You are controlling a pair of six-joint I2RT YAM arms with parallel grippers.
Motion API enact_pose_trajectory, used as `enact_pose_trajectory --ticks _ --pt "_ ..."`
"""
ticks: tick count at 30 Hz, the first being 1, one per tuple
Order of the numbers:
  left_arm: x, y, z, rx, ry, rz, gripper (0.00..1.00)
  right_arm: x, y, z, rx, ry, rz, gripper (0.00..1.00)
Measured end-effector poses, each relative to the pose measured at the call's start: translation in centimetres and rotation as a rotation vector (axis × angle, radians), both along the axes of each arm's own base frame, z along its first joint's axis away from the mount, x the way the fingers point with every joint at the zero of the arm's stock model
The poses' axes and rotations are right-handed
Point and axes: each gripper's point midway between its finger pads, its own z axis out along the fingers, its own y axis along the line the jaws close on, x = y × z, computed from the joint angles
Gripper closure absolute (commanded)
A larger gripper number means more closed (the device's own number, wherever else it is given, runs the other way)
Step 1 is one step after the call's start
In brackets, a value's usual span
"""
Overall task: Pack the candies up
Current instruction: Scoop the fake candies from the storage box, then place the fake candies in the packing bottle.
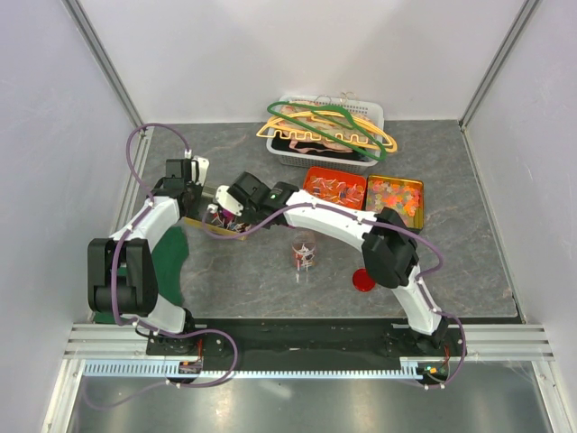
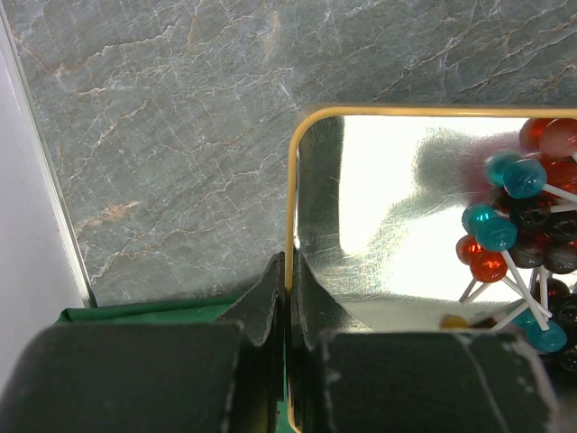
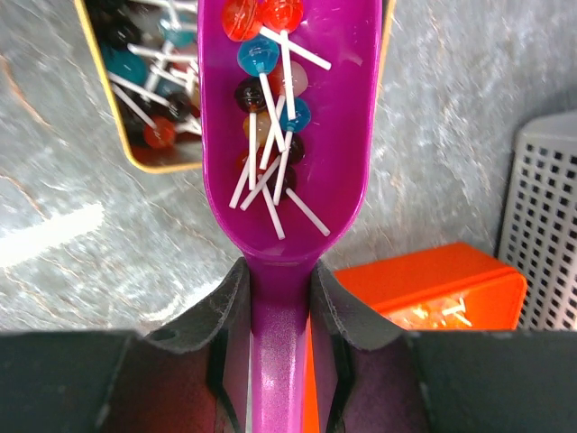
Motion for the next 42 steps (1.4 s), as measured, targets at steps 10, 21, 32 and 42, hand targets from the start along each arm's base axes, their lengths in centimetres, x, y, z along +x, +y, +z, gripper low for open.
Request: enact_pose_trajectory --ticks 10,21,32,42 --pt "0.0 0.0 0.0 0.000 0.000 0.000 0.98 1.2 -2.2 2.5 0.021 -0.051 -0.043 1.00" --pt "0.0 0.0 0.0 0.000 0.000 0.000 0.98 5.2 -7.3 7.8 0.104 -0.128 -0.162 1.00" --pt "0.0 -0.1 -0.4 -0.003 0.009 -0.003 0.98 -0.6 -14.8 10.0 0.109 0.003 0.007 1.00" --pt "0.1 -0.3 -0.5 -0.015 0.012 -0.012 0.98 -7.3 -18.7 8.9 0.035 0.136 0.143 1.00"
